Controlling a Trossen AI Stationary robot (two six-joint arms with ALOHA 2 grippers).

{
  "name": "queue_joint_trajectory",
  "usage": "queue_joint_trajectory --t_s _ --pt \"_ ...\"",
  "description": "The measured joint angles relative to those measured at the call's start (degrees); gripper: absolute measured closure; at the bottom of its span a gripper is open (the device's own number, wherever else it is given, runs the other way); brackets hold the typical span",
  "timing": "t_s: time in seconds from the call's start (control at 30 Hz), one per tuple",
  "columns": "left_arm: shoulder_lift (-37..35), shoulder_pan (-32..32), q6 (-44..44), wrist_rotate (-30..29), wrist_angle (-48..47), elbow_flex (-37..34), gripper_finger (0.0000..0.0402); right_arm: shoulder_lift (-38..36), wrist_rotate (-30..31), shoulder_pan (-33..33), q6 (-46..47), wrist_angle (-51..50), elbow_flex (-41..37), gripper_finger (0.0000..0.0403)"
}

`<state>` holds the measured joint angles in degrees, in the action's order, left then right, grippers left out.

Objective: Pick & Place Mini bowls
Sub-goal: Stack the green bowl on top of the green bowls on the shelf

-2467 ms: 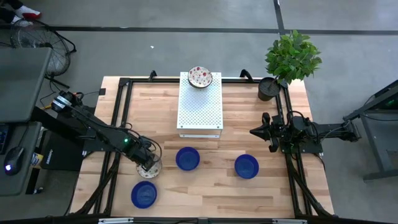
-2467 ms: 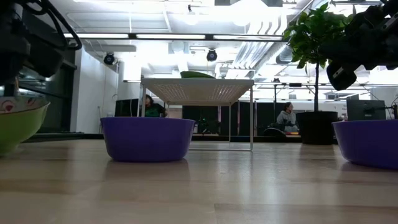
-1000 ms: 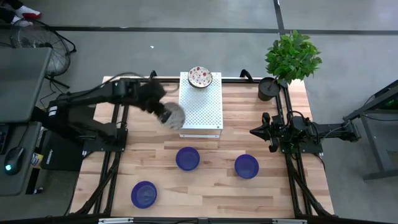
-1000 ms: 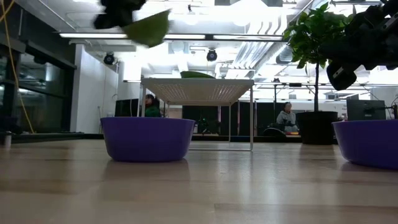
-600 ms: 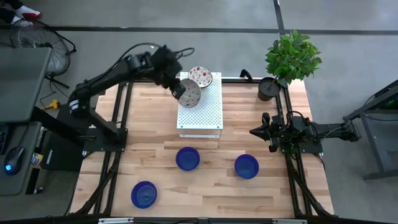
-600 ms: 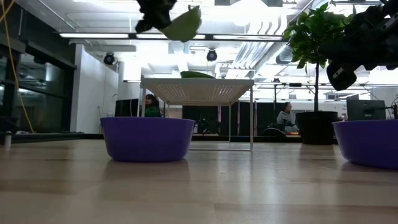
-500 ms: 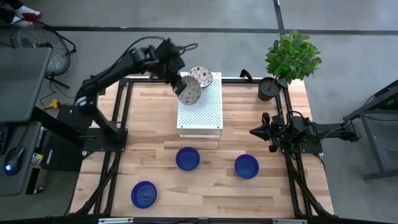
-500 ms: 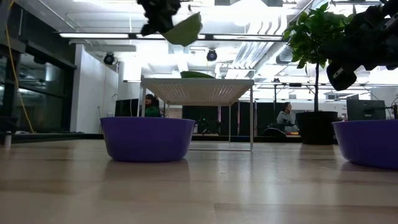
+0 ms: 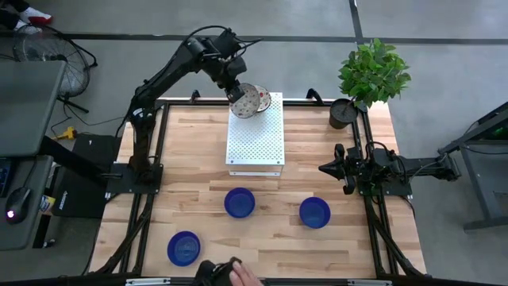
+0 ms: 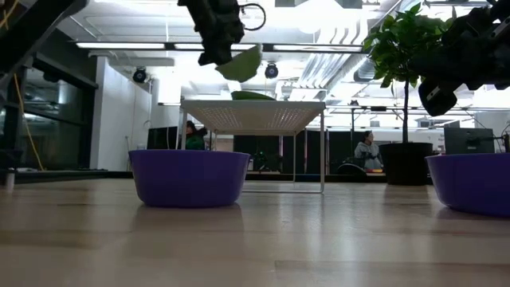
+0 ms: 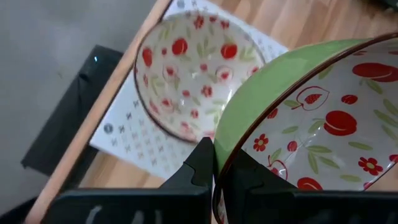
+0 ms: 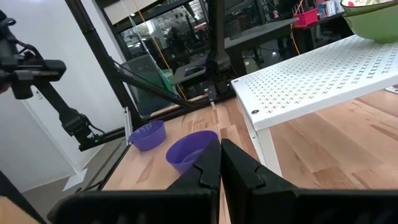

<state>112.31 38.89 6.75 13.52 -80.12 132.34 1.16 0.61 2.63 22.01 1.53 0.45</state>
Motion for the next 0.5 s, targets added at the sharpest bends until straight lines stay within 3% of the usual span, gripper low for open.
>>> queue_joint_trajectory --t_s 0.17,0.5 --pt "0.97 0.93 -1.08 0.08 3.50 0.07 0.0398 0.01 -0.10 0.00 -0.01 -0.01 0.00 0.0402" --pt "0.90 1.65 -12.50 -0.51 11.02 0.06 0.0398 0.01 -0.12 0.00 0.00 0.00 0.01 0.0402"
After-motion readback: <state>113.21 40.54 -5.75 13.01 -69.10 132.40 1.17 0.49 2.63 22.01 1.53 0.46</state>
